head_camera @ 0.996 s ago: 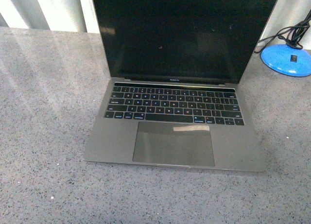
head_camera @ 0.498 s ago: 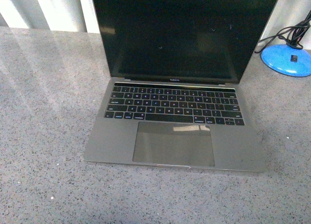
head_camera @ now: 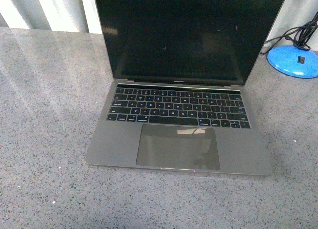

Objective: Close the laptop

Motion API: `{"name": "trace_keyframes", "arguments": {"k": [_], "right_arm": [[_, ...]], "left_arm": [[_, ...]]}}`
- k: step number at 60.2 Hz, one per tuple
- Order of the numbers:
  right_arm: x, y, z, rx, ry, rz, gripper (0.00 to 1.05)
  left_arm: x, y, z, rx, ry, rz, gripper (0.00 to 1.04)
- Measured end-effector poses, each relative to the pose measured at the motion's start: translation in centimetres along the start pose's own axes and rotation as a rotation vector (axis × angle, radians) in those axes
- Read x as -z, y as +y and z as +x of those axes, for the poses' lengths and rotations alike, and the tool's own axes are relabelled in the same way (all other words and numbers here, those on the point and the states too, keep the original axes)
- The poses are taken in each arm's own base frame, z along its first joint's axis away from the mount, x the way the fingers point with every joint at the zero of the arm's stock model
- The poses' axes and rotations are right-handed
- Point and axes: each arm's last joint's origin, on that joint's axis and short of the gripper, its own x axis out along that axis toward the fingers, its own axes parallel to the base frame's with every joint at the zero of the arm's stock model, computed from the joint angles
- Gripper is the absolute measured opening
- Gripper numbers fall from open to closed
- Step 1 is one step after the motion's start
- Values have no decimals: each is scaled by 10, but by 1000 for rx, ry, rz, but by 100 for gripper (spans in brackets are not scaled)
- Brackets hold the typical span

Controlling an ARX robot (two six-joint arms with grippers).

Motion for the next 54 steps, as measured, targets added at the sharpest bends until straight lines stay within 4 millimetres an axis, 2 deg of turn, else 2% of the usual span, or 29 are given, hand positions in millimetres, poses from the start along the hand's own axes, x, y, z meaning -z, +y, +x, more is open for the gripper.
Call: {"name": "trace_keyframes", "arguments": {"k": [15, 27, 54], "right_arm": [[-1, 5, 3, -35, -20, 33, 1], [9, -1, 6, -40, -6, 64, 1], [19, -1, 12, -62, 20, 74, 1]], "left_arm": [[0, -10, 10, 11, 14, -6, 4], [12, -20, 15, 39, 75, -74, 4], [16, -29, 15, 71, 102, -144, 4]]}}
